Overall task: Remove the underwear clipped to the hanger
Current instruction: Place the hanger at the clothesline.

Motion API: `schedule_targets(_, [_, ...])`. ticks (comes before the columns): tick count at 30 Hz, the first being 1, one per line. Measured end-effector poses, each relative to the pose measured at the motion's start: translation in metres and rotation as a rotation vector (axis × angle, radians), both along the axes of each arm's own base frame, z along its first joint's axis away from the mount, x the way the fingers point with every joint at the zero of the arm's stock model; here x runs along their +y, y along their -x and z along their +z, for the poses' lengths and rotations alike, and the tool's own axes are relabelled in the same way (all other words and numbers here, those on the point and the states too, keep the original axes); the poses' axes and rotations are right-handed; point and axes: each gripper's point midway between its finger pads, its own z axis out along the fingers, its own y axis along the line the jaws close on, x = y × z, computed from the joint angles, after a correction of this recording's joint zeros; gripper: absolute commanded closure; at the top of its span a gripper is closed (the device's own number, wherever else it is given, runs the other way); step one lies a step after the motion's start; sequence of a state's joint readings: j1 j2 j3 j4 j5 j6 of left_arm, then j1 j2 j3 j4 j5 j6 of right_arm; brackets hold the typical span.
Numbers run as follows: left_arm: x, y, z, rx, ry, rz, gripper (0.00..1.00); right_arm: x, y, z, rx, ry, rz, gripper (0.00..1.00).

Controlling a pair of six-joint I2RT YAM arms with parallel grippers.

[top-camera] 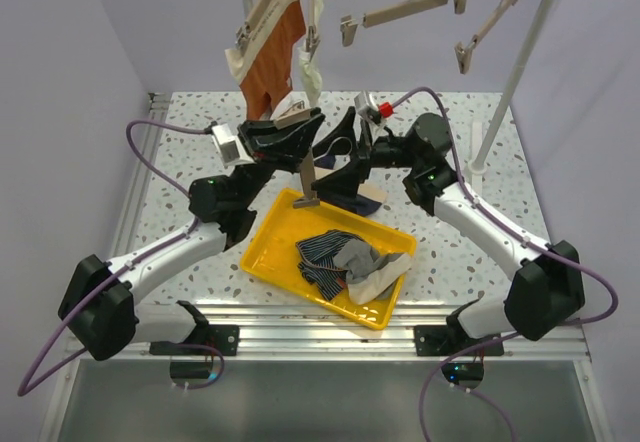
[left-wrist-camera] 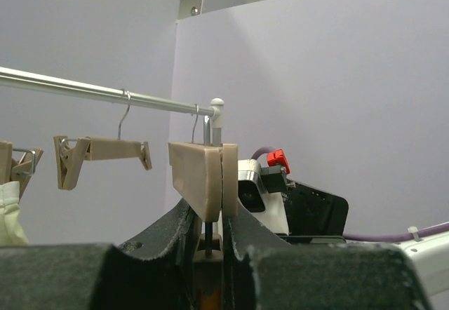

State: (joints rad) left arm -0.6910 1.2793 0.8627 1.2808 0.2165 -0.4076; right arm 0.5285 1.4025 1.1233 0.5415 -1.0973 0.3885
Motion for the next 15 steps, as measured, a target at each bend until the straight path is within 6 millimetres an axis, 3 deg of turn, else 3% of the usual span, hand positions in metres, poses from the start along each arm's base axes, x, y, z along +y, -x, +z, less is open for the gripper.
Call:
schedule_targets(2, [0.002,0.0,0.004,0.001,0.018,0.01,1.0,0.003,-0.002,0.005,0.011,-0.021,-0.008,0.19])
schedule_targets(5, [0.006,-0.002,0.01,-0.001,0.042,0.029,1.0,0.007,-0.001,0.009,0.027,-0.037,-0.009,0.38])
schedule_targets(9, [0.01,-0.001,0.016,-0.011,0.066,0.037,1.0,0.008,-0.006,0.013,0.043,-0.056,-0.039,0.71])
schedule_targets(11, [0.012,0.0,0.019,-0.02,0.074,0.038,1.0,0.008,-0.007,0.014,0.054,-0.059,-0.044,0.81])
schedule_targets(12, [0.012,0.0,0.02,-0.021,0.078,0.041,1.0,0.008,-0.006,0.015,0.052,-0.062,-0.043,0.95])
schedule_targets(13, [0.013,0.0,0.021,-0.023,0.082,0.042,1.0,0.008,-0.006,0.017,0.046,-0.064,-0.042,1.0])
schedule_targets(15, [0.015,-0.001,0.022,-0.017,0.091,0.043,1.0,0.008,-0.004,0.018,0.032,-0.063,-0.026,1.0])
